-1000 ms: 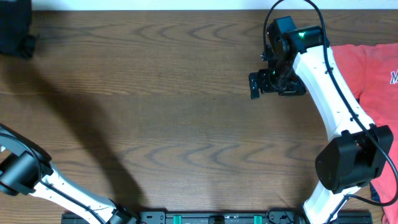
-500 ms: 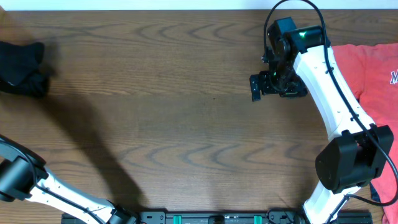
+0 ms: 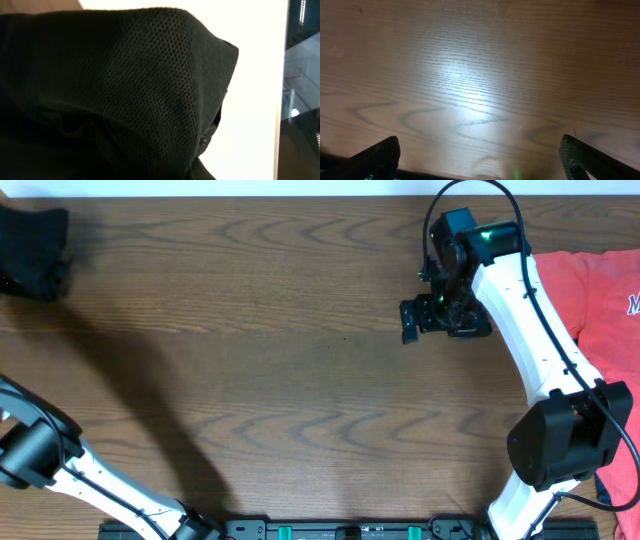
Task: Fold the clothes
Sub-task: 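Move the held black bundle to the table's far-left corner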
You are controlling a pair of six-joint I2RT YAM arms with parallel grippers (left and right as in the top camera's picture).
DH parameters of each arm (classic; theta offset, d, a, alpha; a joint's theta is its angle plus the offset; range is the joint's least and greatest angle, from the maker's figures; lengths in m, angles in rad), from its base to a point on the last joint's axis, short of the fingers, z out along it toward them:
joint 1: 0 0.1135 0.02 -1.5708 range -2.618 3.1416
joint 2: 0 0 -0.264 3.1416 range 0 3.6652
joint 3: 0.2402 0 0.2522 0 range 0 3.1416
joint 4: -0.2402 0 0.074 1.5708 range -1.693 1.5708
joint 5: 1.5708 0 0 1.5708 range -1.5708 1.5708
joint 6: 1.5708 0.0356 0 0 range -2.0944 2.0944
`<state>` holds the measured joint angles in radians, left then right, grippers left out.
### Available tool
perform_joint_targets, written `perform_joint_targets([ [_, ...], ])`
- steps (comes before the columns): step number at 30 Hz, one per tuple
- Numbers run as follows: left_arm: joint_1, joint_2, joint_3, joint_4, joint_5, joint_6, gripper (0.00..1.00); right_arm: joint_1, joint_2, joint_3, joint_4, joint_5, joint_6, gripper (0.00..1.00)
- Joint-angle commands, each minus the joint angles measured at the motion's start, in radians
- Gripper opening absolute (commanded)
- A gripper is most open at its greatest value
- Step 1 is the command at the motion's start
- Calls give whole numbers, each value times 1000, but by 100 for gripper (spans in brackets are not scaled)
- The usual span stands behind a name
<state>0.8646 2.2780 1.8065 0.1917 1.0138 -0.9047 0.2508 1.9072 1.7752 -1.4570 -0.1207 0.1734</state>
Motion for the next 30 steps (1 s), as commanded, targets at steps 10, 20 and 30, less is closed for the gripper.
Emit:
perform_joint_targets([
  [10, 53, 88, 13, -222, 101, -42, 6, 13, -11, 18, -2, -61, -27, 99],
  [20, 127, 37, 13, -399, 115, -43, 6, 12, -11, 18, -2, -71, -41, 99],
  [30, 202, -94, 13, -712, -69, 32, 6, 13, -11, 18, -2, -71, -40, 99],
])
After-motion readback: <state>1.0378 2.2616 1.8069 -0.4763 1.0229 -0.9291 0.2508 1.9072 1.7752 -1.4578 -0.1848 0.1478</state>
